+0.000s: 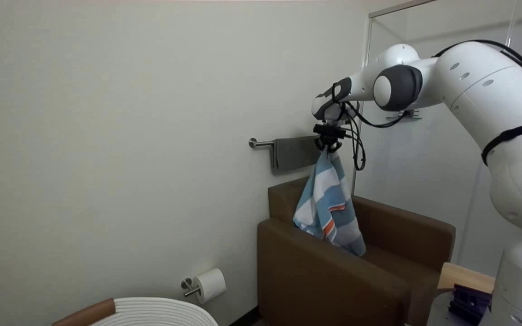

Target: Pick the cloth on the couch and put it in the bag

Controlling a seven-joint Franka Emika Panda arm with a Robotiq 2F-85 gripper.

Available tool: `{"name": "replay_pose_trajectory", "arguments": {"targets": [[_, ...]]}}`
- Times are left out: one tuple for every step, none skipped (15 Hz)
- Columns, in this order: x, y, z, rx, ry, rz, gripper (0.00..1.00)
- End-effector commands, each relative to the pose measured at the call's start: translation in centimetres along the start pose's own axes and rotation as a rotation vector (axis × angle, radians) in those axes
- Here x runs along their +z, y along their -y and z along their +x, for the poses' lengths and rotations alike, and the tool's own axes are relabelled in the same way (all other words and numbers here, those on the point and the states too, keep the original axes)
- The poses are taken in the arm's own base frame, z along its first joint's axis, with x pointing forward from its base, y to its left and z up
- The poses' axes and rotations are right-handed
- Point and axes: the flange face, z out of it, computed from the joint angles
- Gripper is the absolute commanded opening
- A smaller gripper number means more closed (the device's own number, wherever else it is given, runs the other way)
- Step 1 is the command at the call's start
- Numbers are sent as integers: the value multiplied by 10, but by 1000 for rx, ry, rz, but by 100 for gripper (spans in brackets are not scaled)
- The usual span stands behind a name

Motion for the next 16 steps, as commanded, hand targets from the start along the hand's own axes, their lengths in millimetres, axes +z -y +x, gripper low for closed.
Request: {"name": "replay_pose_trajectory", "arguments": {"targets": [[-87,21,-8,55,-127,55,9],[-108,26,-13,68,-158,73,9],[-129,31,-16,79,-188,91,9],[-147,33,-22,74,-211,107,9],[-166,32,-26,67,-238,116,9],[-125,44,-15,46,-188,92,16],[-142,44,-19,48,-202,102,16],[-153,43,-22,48,-205,108,16],[-158,41,-23,49,-204,110,16],[-158,38,-24,52,-201,108,16],[-156,36,-24,54,-198,103,16],[-152,34,-24,55,-196,100,16],[-150,33,-25,55,-195,99,10],[-151,39,-29,36,-185,114,10],[-162,49,-33,3,-216,118,9],[-180,58,-41,-35,-216,147,9]]}}
